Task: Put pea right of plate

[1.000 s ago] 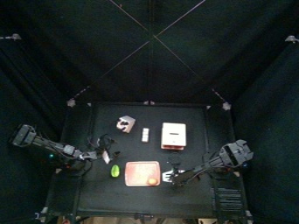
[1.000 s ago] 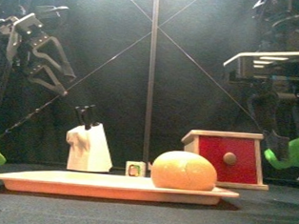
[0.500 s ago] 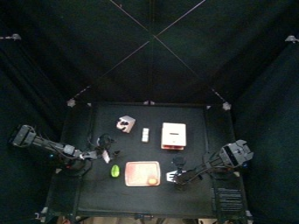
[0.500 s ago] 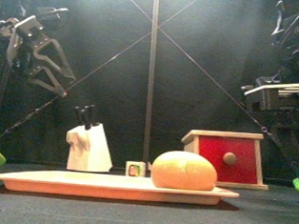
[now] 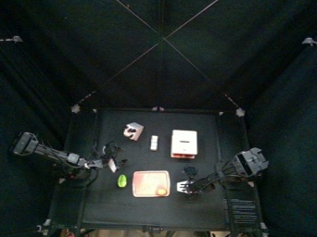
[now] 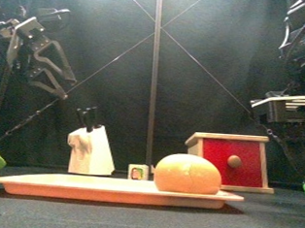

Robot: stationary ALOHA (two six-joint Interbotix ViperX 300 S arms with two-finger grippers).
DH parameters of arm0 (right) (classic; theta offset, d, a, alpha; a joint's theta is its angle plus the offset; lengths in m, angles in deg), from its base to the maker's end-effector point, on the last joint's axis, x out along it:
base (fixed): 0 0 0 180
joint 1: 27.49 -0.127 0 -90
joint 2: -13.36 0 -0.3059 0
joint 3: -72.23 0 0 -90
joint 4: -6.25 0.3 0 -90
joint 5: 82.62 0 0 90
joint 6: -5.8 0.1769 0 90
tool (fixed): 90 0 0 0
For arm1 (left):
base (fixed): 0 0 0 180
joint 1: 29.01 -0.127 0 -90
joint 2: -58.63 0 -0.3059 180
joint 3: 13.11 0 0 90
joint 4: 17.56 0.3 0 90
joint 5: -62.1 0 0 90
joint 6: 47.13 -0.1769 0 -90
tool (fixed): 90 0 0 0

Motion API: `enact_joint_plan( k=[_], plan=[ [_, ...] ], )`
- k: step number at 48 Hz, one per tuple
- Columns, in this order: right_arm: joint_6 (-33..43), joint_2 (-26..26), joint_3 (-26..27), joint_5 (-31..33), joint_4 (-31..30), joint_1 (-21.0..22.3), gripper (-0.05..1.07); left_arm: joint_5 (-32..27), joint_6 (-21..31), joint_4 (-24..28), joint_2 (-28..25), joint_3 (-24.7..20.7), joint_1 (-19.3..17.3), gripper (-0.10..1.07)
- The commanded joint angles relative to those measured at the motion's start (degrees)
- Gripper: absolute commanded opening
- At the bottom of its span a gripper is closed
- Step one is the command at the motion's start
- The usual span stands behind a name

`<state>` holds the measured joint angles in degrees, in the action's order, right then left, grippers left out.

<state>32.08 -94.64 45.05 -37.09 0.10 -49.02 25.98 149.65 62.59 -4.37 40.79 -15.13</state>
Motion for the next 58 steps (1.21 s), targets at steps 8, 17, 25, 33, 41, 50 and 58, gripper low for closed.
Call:
enact_joint_plan(
  k=[8,17,25,33,41,50,58],
  plan=[
    [0.00,-3.78,-2.29,-4.66,0.44,-0.09,0.72,-0.18,-0.09,0.09,0.00,-0.62,-0.35,1.01],
    [-0.09,-4.83,-2.55,-4.66,-0.97,-0.09,0.72,-0.18,-0.09,0.09,0.09,-0.53,-0.44,1.01],
    [-0.09,-6.24,-2.64,-4.75,-2.29,-0.53,0.72,-0.18,-0.09,0.18,0.09,-0.53,-0.44,1.01],
    [0.00,-6.24,-2.99,-4.13,-1.93,-0.53,0.72,-0.18,-0.09,0.09,0.09,-0.53,-0.44,1.01],
    [0.53,-4.83,-2.72,-2.64,-2.29,-0.88,0.74,-0.18,-0.09,0.09,0.09,-0.53,-0.53,1.01],
    [0.88,-1.14,-1.85,1.23,-3.08,-1.67,0.84,-0.18,-0.09,0.09,0.09,-0.44,-0.44,1.01],
    [0.88,2.02,-0.70,6.94,-3.69,-2.29,0.95,-0.18,-0.09,0.18,0.18,-0.53,-0.44,1.01]
  ],
)
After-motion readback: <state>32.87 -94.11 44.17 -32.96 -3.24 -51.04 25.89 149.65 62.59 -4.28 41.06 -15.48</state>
